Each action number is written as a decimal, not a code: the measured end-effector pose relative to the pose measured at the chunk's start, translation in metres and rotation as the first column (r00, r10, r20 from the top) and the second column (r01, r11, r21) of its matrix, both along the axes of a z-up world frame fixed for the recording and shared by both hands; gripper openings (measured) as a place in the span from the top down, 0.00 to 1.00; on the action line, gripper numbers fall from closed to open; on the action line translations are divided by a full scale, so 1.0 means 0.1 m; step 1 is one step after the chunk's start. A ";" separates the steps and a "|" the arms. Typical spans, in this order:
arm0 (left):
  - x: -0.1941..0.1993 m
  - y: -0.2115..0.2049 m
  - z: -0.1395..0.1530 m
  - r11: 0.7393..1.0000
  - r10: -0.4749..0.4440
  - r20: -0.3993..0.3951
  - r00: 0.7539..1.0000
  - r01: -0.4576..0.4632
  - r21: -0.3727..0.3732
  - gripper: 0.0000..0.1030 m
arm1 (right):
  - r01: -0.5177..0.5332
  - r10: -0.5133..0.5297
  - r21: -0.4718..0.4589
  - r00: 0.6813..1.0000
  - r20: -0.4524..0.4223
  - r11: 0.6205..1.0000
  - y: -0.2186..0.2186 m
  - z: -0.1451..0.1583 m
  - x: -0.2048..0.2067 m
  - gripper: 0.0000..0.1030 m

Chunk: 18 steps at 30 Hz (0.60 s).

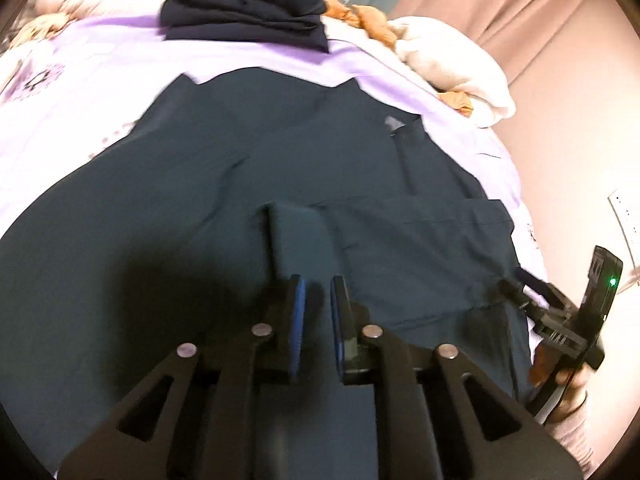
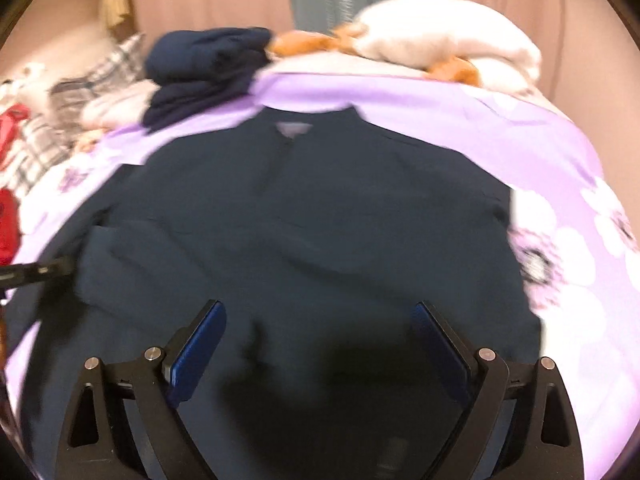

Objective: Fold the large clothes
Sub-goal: 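Lay the held cuff across the jacket body and open the left tool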

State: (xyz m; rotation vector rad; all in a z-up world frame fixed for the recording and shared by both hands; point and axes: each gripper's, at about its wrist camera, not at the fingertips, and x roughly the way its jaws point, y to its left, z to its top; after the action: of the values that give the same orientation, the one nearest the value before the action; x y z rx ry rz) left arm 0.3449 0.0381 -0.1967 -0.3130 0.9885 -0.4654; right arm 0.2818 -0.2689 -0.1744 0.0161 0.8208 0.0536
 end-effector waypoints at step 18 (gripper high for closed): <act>-0.20 0.13 -0.16 0.985 0.105 -0.092 0.990 -0.116 -0.126 0.52 | -0.038 0.036 -0.018 0.997 -0.061 0.999 0.54 -0.36 0.09 0.21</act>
State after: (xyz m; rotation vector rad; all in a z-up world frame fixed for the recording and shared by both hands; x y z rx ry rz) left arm 0.3245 0.0512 -0.2131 -0.5067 1.0198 -0.4191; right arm 0.2911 -0.2152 -0.2105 -0.0156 0.8826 0.0805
